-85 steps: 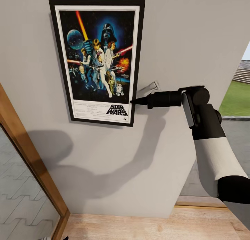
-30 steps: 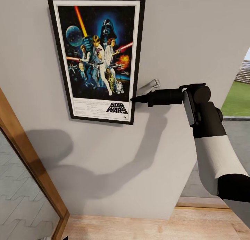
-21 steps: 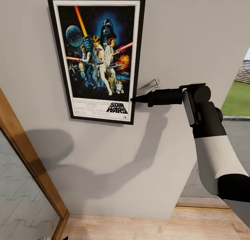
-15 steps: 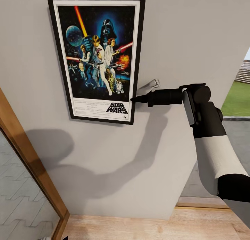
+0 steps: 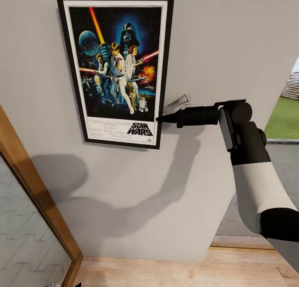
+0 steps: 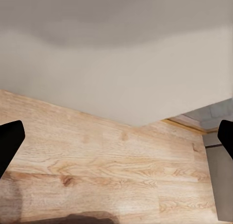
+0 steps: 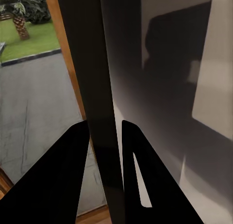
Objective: Pick up the poster from the kitchen countertop and hang it on one of the wall nails in the kitchen.
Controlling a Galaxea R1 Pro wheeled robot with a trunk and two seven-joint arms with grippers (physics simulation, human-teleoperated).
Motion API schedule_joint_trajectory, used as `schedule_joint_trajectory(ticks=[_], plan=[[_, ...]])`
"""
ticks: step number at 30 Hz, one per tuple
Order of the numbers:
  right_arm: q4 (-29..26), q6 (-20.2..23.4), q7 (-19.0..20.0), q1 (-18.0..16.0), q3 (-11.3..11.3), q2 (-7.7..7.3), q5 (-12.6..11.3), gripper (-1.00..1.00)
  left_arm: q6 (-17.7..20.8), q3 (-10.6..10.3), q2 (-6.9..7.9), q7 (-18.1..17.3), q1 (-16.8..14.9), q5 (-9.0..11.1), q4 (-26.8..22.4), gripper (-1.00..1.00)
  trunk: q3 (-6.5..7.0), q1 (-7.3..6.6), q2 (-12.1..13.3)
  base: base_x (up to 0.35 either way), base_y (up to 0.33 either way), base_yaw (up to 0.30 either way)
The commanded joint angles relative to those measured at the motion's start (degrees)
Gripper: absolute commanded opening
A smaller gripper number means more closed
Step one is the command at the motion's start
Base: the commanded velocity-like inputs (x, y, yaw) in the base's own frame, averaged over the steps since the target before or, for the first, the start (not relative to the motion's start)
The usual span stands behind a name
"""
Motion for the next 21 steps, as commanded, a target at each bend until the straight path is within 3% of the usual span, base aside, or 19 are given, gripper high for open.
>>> schedule_joint_trajectory(ticks=[1,21], plan=[[0.0,0.5,0.2,-0.1,0.0,-0.03,-0.1,-1.00,-0.3,-0.5,0.01,-0.1,-0.1,0.4,0.0,1.00,-0.13,0.04,-0.1,0.000,0.000,0.000],[0.0,0.5,0.2,-0.1,0.0,-0.03,-0.1,-1.00,-0.3,-0.5,0.01,-0.1,-0.1,0.4,0.0,1.00,-0.13,0.04,-0.1,0.033,0.000,0.000]])
